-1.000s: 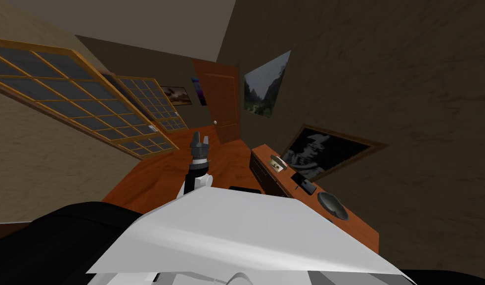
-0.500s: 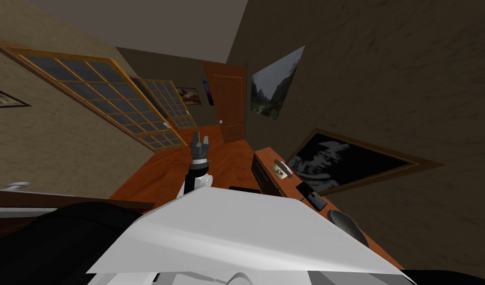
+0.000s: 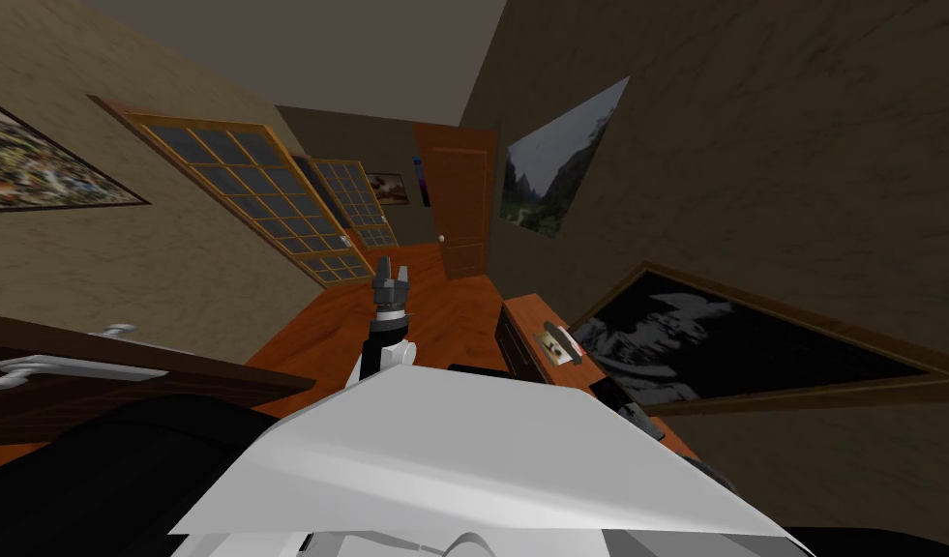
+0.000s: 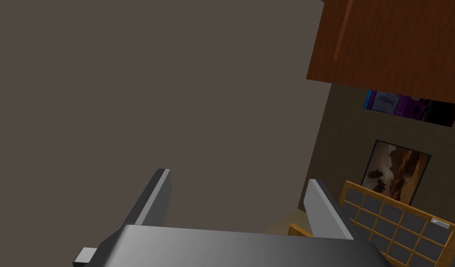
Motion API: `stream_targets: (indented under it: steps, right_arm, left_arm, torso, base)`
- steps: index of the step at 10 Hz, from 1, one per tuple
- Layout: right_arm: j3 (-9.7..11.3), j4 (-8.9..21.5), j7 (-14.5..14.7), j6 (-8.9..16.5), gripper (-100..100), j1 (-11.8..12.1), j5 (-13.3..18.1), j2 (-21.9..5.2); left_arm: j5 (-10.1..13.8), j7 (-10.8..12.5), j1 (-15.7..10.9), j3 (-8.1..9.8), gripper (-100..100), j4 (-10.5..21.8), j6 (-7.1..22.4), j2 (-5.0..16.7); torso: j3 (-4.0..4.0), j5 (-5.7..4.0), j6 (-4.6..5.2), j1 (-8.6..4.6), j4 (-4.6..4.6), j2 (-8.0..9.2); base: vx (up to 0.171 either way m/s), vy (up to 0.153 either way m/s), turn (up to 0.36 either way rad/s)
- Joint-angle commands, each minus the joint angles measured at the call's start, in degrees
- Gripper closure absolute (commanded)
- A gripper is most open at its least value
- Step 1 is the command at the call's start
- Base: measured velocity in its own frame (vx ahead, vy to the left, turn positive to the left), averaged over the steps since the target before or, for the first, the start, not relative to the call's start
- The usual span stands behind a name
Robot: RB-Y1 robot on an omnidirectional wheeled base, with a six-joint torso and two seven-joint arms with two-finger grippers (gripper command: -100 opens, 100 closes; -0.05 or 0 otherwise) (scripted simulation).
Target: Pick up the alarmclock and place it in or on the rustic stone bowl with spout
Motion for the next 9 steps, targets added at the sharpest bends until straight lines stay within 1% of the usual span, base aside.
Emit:
stream_targets:
  steps: [1,2,3,4,5,7,8,9]
  right_arm:
    - [-0.99,1.71,1.48,-1.16,-100,0.05,-0.13,0.12]
    - [-0.4,2.63,1.3,-1.81,-100,-0.52,0.57,-0.06]
    - [-0.57,2.11,1.23,-1.26,-100,-0.28,0.27,0.08]
    - [-0.55,2.23,1.3,-1.43,0,-0.37,0.33,0.06]
    - [-0.01,3.32,1.7,-0.43,-100,-1.23,0.31,1.84]
    - [0.67,4.69,2.22,0.79,-100,-2.31,0.31,4.08]
    - [0.72,3.84,1.69,0.32,-100,-1.93,0.42,3.03]
    - [0.84,3.74,1.49,0.62,100,-1.93,0.44,3.08]
  left_arm:
    - [0.0,0.0,0.0,0.0,0,0.0,0.0,0.0]
    - [0.0,0.0,0.01,0.0,0,0.0,0.0,0.0]
    - [0.0,0.0,0.0,0.0,0,0.0,0.0,0.0]
    - [0.0,0.0,0.0,0.0,0,0.0,0.0,-0.01]
    - [0.0,0.0,0.0,0.0,0,0.0,0.0,-0.01]
    - [0.0,0.0,-0.01,0.0,0,0.0,0.0,0.0]
    - [0.0,0.0,-0.01,0.0,0,0.0,0.0,0.0]
    - [0.0,0.0,-0.01,0.0,0,0.0,0.0,-0.01]
  torso:
    - [0.0,0.0,0.0,0.0,0.0,0.0]
    - [0.05,0.01,0.07,0.09,0.01,0.1]
    - [0.04,0.02,0.0,0.16,0.02,0.07]
    - [0.1,0.04,0.08,0.23,0.03,0.2]
    - [0.18,0.05,0.08,0.29,0.06,0.33]
    - [0.28,0.01,0.07,0.11,0.11,0.49]
    - [0.3,0.0,0.08,0.06,0.11,0.53]
    - [0.29,0.02,0.08,0.17,0.11,0.5]
  base:
    - [0.074,-0.051,0.035]
    - [0.082,-0.029,0.153]
    - [0.044,-0.017,0.052]
    - [0.008,-0.004,-0.007]
    - [-0.013,-0.039,0.042]
    - [-0.028,-0.067,0.045]
    - [-0.016,-0.033,0.01]
    - [-0.003,-0.006,-0.002]
